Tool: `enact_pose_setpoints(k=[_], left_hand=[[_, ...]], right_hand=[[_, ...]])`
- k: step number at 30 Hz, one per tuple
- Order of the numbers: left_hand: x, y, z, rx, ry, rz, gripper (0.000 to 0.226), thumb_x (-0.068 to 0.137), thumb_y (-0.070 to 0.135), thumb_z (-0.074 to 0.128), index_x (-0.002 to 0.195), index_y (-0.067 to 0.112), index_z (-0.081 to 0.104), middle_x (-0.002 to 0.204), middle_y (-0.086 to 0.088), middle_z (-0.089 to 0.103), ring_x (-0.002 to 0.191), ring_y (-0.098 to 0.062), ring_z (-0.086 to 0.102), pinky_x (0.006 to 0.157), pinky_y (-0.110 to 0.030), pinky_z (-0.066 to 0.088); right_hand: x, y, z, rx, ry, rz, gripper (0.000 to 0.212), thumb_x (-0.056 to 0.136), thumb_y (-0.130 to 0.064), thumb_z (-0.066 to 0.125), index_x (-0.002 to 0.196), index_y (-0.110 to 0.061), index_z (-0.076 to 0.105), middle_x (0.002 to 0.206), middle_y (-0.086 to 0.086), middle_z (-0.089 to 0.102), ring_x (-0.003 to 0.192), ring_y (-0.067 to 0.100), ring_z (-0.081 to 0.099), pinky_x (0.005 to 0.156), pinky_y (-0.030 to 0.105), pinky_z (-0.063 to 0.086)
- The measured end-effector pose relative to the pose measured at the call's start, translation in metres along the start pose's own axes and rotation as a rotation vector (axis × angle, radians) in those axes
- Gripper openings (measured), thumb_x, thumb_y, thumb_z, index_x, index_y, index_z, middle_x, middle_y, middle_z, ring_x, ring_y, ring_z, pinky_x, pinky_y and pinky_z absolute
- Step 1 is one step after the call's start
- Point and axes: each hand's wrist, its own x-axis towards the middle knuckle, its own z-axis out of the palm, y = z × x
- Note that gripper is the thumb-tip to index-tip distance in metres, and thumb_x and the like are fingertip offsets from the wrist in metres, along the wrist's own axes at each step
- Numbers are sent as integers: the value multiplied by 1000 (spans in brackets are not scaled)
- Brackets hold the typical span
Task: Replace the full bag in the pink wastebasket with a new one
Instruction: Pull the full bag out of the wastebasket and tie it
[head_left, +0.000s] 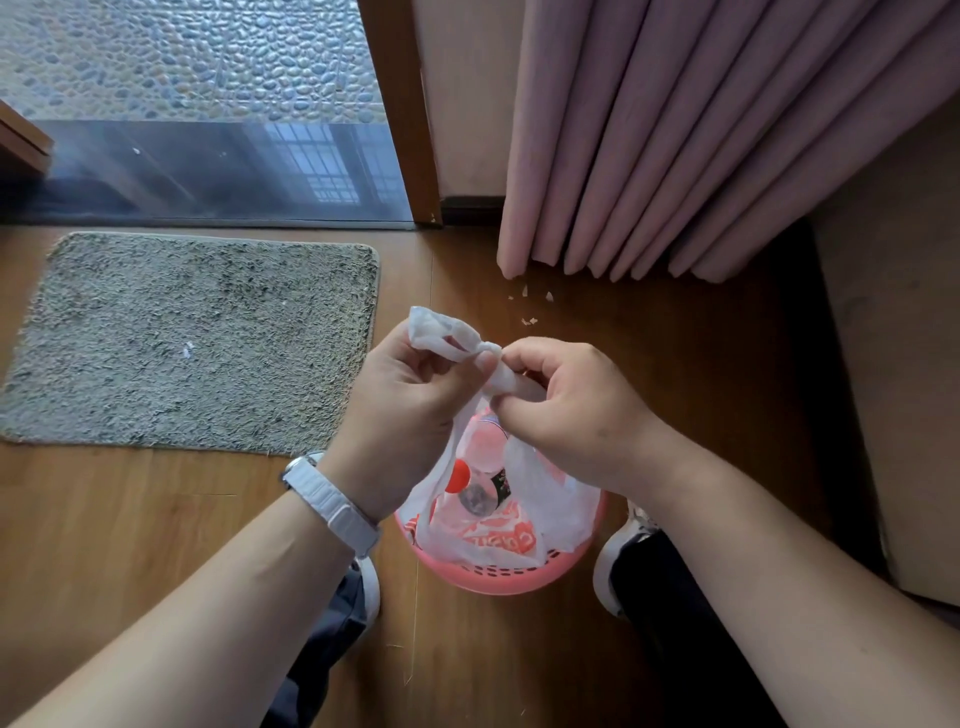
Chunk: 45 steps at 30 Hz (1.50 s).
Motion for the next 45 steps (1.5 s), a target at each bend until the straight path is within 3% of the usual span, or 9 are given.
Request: enact_pose_setpoints(k=[5, 12, 15, 20, 28, 32, 34, 40, 45], left_hand=[[-2, -1, 2, 46, 26, -2, 20, 80, 8, 69, 92, -4, 57, 91, -29, 65, 83, -32, 66, 75, -39, 54], [2, -1, -1, -81, 8, -74, 21, 83, 5, 67, 94, -7, 55, 87, -25, 60, 85, -37, 62, 84, -50, 51], [3, -1, 1, -170, 0, -83, 9, 81, 1, 64, 83, -3, 57, 82, -16, 60, 78, -28, 61, 71, -39, 53], [-3, -1, 10, -278, -40, -116, 8, 85, -5, 59, 85, 2, 55, 80, -9, 62, 71, -17, 63, 64, -25, 53], [-5, 4, 11, -404, -61, -116, 15, 84, 1, 54, 82, 4, 69, 84, -12, 72, 79, -18, 70, 75, -27, 56], [-2, 8, 7, -352, -82, -90, 20, 81, 2, 61, 99, 7, 67, 84, -8, 72, 77, -17, 70, 74, -28, 57], [-1, 12, 6, -333, -90, -117, 27, 79, 3, 61, 105, 8, 66, 81, -7, 72, 73, -16, 69, 71, -27, 57], [-3, 11, 1, -221, -209, -120, 22, 70, 15, 72, 90, 6, 75, 82, -14, 73, 72, -26, 69, 71, -33, 57], [-6, 16, 9, -259, -181, -123, 15, 74, 11, 60, 67, 9, 73, 62, -9, 66, 55, -20, 63, 57, -29, 54]], right_hand=[[1, 4, -2, 1, 36, -10, 19, 85, 2, 57, 89, -12, 70, 78, 6, 67, 70, 16, 61, 54, 18, 47], [-4, 10, 1, -155, 210, -223, 25, 86, -15, 70, 108, -26, 62, 95, -6, 60, 86, 8, 58, 66, 16, 51], [-4, 13, 1, -177, 221, -362, 29, 87, -10, 69, 115, -19, 68, 98, 1, 63, 92, 16, 61, 73, 29, 54], [-3, 16, 4, -255, 269, -460, 23, 91, -15, 65, 113, -15, 71, 87, 4, 62, 78, 18, 61, 62, 35, 52], [-3, 8, 9, 147, 326, -217, 8, 88, -12, 66, 93, -9, 72, 83, 3, 67, 79, 13, 64, 69, 22, 53], [-4, -2, 3, 404, 199, -84, 11, 84, -21, 64, 89, -14, 71, 77, 8, 67, 73, 31, 62, 67, 37, 56], [-5, -6, -2, 487, 135, -41, 17, 81, -23, 62, 88, -11, 70, 73, 5, 65, 67, 27, 59, 65, 35, 55], [-9, -3, -10, 623, -29, 51, 23, 81, -22, 60, 90, -2, 69, 67, 4, 60, 60, 15, 52, 60, 24, 47], [-8, -3, -5, 498, -10, 30, 20, 83, -24, 61, 90, -8, 71, 72, 2, 65, 68, 17, 58, 65, 27, 54]])
